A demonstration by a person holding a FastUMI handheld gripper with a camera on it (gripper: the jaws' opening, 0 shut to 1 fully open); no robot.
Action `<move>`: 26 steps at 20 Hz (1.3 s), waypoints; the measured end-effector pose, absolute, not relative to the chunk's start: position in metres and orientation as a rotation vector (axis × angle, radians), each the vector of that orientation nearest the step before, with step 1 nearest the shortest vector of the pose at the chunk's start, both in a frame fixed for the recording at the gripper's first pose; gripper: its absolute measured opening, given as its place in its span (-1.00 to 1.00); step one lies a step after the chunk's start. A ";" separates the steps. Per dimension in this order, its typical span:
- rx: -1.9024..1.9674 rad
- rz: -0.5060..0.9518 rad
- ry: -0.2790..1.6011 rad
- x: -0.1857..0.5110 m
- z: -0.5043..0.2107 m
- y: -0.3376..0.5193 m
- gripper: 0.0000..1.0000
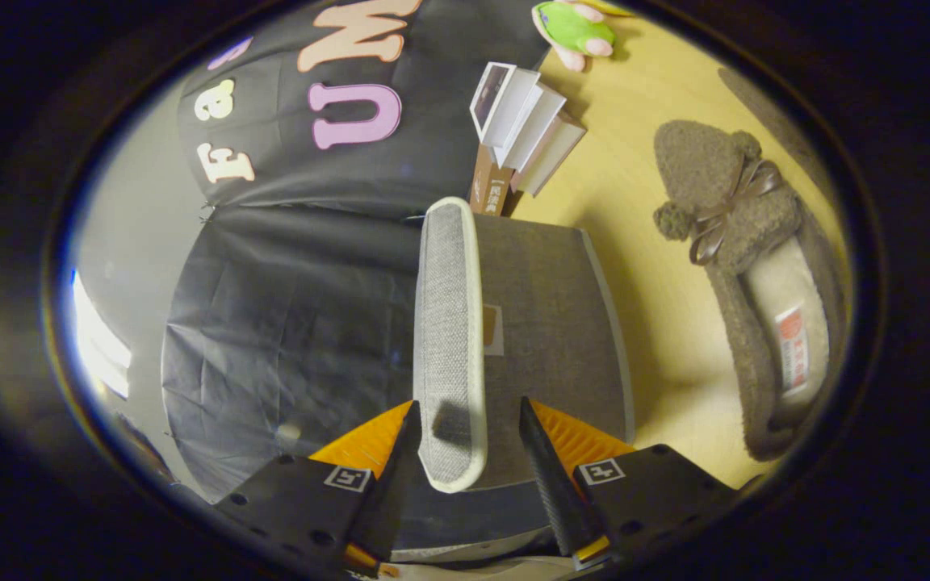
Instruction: Open the storage box then place both shoes into the box .Put the left shoe in first, then the right shoe, with the right side of both shoes facing outward in a uniform manner.
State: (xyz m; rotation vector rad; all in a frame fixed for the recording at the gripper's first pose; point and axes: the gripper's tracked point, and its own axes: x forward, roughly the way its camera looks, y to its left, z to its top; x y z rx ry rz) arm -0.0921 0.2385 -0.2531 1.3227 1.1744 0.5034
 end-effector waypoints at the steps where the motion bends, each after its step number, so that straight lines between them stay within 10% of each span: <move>1: 1.313 0.509 1.181 -0.094 -0.254 0.240 0.56; 4: 1.354 0.488 1.133 -0.083 -0.248 0.240 -0.44; 7: 1.345 0.516 1.110 -0.085 -0.245 0.232 -0.52; 9: 1.291 0.508 1.106 -0.080 -0.246 0.238 -0.94; 26: 1.209 0.729 0.980 -0.035 -0.097 0.319 -0.94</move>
